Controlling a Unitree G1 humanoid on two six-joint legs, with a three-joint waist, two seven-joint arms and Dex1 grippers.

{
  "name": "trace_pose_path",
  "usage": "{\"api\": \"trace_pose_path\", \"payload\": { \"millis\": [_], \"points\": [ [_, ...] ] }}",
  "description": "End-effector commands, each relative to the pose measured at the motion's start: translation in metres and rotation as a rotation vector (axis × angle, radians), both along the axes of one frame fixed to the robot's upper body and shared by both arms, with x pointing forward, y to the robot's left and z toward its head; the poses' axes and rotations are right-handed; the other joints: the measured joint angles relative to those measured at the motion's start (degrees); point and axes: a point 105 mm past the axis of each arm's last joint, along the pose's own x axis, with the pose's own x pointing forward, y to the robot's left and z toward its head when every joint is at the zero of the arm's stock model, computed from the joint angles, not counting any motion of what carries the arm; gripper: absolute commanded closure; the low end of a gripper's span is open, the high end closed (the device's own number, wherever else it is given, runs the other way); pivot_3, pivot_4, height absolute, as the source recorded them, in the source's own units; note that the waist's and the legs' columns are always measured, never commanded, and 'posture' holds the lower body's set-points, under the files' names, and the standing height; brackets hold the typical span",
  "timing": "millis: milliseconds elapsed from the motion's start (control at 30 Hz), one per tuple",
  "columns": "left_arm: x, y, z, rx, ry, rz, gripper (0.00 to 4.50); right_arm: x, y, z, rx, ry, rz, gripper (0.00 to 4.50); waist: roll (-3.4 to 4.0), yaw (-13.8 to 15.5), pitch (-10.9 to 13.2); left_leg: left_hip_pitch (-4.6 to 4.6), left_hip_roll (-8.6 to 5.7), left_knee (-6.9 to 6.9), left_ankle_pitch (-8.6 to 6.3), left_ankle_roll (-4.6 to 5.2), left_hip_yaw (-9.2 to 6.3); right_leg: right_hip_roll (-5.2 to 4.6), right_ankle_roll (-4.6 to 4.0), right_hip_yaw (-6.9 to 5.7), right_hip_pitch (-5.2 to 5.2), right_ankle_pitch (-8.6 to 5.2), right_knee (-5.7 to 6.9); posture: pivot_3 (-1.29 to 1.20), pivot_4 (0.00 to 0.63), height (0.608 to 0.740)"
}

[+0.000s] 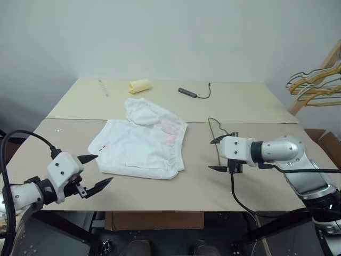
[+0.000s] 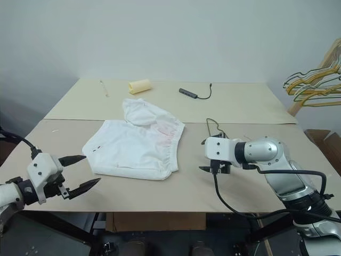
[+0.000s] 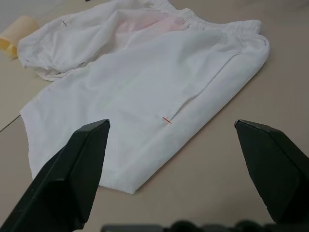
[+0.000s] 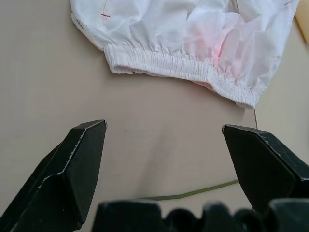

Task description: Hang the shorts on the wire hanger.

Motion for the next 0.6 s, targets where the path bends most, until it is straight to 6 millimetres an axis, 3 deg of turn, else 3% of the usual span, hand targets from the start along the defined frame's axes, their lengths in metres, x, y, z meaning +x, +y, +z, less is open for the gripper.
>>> {"api": "trace_pose_path", "payload": {
  "millis": [33,300,600],
  "points": [
    [0.003,-0.005,0.01,-0.014,-0.033,-0.014,0.0,0.0,0.003,0.011,0.006,-0.049,0.019,0.03,0.0,-0.02,0.0,0.0,0.0,0.0,0.0,0.0,0.0,0.0,0.0,0.0,0.0,0.0,0.0,0.17,0.0,0.74],
    [0.009,-0.006,0.017,-0.022,-0.059,-0.018,0.0,-0.002,0.003,0.01,0.015,-0.05,0.005,0.03,0.0,-0.3,0.0,-0.01,0.0,0.0,0.0,0.01,0.01,0.0,0.0,0.0,0.0,0.0,-0.01,0.16,0.0,0.74],
    [0.009,-0.003,0.002,0.058,0.01,-0.047,0.0,0.003,0.018,0.018,0.039,-0.118,0.048,0.03,0.03,-1.06,0.02,0.01,0.0,0.0,0.0,0.0,0.01,0.01,0.0,0.01,-0.01,0.0,0.01,0.08,0.0,0.74]
  ]
}}
